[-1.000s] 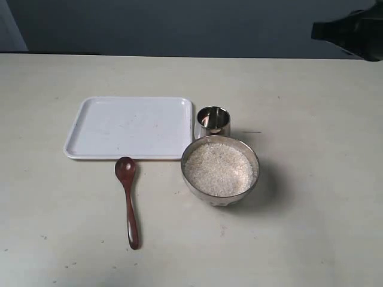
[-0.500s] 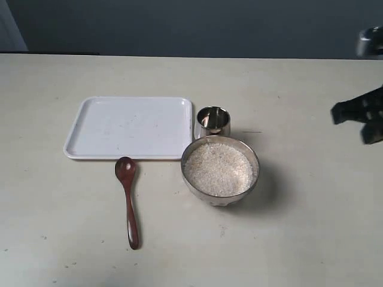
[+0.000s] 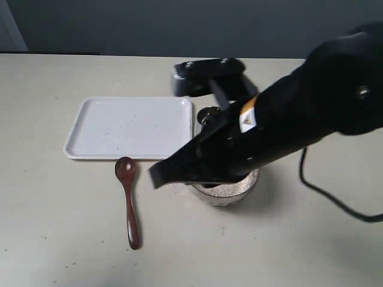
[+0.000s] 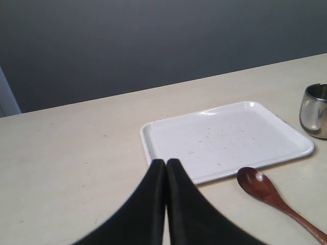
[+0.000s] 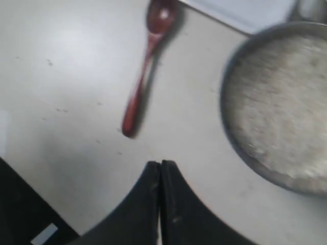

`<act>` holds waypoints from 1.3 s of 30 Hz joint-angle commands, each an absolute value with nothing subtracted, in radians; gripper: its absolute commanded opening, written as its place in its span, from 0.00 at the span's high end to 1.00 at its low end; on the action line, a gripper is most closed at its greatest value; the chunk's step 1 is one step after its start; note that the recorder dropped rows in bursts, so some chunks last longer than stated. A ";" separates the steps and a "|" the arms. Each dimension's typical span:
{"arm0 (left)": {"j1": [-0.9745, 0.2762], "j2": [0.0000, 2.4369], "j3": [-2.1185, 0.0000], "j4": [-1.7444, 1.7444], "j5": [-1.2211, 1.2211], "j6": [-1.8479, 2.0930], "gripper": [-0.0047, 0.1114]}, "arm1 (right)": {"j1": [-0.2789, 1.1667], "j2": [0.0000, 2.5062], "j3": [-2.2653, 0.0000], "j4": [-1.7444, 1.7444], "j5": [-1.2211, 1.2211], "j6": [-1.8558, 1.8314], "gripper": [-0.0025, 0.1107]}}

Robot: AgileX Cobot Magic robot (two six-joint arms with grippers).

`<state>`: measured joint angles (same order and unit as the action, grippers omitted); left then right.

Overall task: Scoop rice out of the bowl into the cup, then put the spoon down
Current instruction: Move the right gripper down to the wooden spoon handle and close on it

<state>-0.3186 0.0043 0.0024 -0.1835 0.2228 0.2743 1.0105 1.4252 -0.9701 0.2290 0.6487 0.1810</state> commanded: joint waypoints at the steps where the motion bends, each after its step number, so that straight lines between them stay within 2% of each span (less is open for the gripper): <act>1: -0.324 0.000 0.000 -0.183 0.208 0.272 0.96 | 1.099 1.547 -1.016 0.235 0.532 0.132 0.98; 3: -0.324 0.000 0.000 -0.183 0.208 0.272 0.96 | 1.111 1.582 -1.025 0.248 0.474 0.017 0.98; 7: -0.324 0.000 0.000 -0.183 0.208 0.272 0.96 | 1.113 1.612 -1.025 0.405 0.378 0.000 0.98; 9: -0.324 0.000 0.000 -0.183 0.208 0.272 0.96 | 1.113 1.619 -1.029 0.378 0.359 -0.016 0.98; 16: -0.324 0.000 0.000 -0.183 0.208 0.272 0.96 | 1.117 1.723 -1.169 0.233 0.568 -0.026 0.98; 18: -0.324 0.000 0.000 -0.183 0.208 0.272 0.96 | 1.117 1.777 -1.228 0.233 0.645 -0.026 0.93; 22: -0.324 0.000 0.000 -0.183 0.208 0.272 0.96 | 1.117 1.877 -1.319 0.237 0.781 0.029 0.74; 25: -0.324 0.000 0.000 -0.183 0.208 0.272 0.96 | 1.117 1.928 -1.348 0.237 0.819 0.095 0.63; 39: -0.324 0.000 0.000 -0.183 0.208 0.272 0.96 | 1.118 2.029 -1.373 0.310 0.725 0.135 0.62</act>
